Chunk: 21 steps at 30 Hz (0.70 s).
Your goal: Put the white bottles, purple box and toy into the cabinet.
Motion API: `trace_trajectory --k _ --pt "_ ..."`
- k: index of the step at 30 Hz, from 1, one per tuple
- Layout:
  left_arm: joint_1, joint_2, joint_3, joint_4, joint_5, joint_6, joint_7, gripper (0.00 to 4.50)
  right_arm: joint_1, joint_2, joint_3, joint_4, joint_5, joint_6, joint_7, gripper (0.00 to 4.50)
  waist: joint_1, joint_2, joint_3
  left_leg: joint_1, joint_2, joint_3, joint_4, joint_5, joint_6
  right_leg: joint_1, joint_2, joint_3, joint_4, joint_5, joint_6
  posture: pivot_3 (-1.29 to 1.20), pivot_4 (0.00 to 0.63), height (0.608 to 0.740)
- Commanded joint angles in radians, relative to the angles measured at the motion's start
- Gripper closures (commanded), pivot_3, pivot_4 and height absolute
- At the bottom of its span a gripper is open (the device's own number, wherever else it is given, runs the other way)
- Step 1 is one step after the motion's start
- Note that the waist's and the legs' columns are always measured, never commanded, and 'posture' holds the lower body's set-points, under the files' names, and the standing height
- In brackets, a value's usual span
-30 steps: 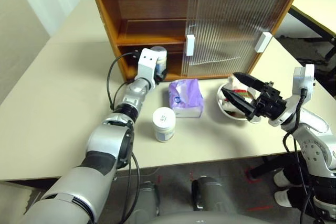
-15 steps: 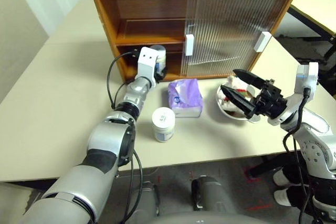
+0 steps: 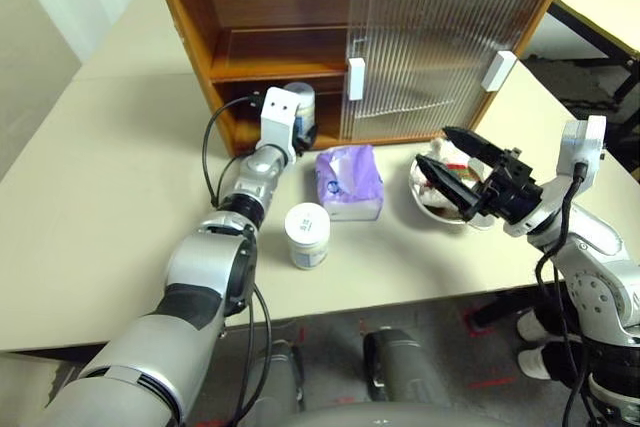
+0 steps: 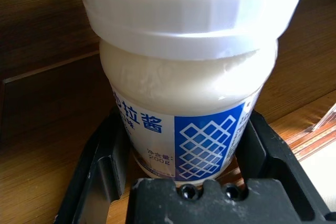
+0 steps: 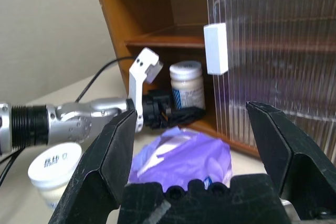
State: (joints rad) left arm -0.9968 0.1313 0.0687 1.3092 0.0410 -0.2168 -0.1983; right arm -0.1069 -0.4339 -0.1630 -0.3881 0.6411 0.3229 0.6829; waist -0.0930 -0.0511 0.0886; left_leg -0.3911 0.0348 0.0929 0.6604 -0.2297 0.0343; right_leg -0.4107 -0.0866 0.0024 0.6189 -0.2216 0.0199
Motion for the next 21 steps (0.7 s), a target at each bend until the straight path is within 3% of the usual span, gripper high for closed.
trace_trajectory --k 1,20,21 --pt "-0.013 -0.001 0.003 0.002 0.01 0.002 0.002 1.33 -0.007 -0.004 0.008 -0.012 -0.005 0.005 -0.009 0.0 0.0 0.0 0.001 0.0 0.0 0.0 0.0 0.0 0.0 0.0 0.0 0.0 0.0 0.0 0.0 -0.19 0.099 0.74" --pt "-0.027 -0.003 0.013 0.017 0.016 0.022 0.059 1.33 -0.007 -0.014 -0.003 -0.044 0.018 0.043 -0.017 0.0 -0.002 0.0 0.023 0.0 0.0 0.0 0.0 0.0 0.0 0.0 0.0 0.0 0.0 0.0 0.0 -0.21 0.107 0.74" --pt "-0.026 -0.005 0.014 0.017 0.015 0.025 0.06 0.98 -0.006 -0.014 -0.003 -0.046 0.019 0.046 -0.017 0.0 -0.002 0.0 0.024 0.0 0.0 0.0 0.0 0.0 0.0 0.0 0.0 0.0 0.0 0.0 0.0 -0.21 0.107 0.74"
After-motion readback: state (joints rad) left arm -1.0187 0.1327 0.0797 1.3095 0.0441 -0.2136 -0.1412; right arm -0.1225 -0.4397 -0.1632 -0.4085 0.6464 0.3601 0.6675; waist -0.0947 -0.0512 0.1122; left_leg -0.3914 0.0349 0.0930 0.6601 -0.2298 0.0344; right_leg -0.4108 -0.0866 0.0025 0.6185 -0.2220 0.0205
